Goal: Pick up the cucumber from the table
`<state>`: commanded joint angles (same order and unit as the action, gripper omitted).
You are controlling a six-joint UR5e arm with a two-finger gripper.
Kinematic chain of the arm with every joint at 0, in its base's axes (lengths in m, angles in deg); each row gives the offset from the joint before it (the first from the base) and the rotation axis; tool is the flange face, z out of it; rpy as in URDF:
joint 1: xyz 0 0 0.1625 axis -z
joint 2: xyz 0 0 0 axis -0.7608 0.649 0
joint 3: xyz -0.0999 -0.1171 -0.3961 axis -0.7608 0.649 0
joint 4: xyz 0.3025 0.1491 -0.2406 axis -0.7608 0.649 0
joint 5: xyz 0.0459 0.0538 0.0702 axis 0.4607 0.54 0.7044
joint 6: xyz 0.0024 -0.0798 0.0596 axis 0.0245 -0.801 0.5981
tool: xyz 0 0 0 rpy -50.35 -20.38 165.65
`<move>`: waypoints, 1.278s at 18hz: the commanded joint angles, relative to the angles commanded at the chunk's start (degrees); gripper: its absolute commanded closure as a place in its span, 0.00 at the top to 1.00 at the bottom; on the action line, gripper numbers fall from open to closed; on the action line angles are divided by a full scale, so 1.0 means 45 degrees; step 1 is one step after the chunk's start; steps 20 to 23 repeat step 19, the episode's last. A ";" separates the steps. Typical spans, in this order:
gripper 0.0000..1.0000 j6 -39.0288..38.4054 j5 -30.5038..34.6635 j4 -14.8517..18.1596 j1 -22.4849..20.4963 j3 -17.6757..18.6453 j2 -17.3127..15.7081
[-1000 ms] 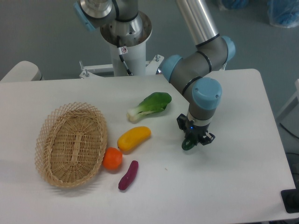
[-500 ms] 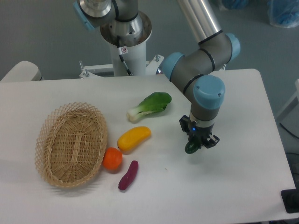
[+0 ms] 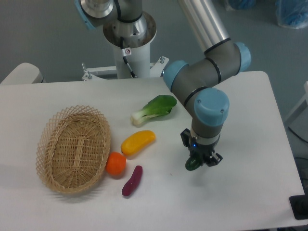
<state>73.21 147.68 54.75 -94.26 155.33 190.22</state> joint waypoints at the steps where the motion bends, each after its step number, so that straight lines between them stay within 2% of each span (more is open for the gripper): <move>1: 0.03 0.0000 -0.0019 0.0039 0.0019 -0.0156 0.0020; 4: 0.04 0.0020 -0.0019 0.0136 0.0020 -0.0333 0.0020; 9: 0.05 0.0136 -0.0039 0.0956 0.0058 -0.1016 0.0137; 15: 0.05 0.0800 -0.0078 0.1114 0.0039 -0.1290 0.0196; 23: 0.05 0.0820 -0.0020 0.1153 0.0039 -0.1271 0.0196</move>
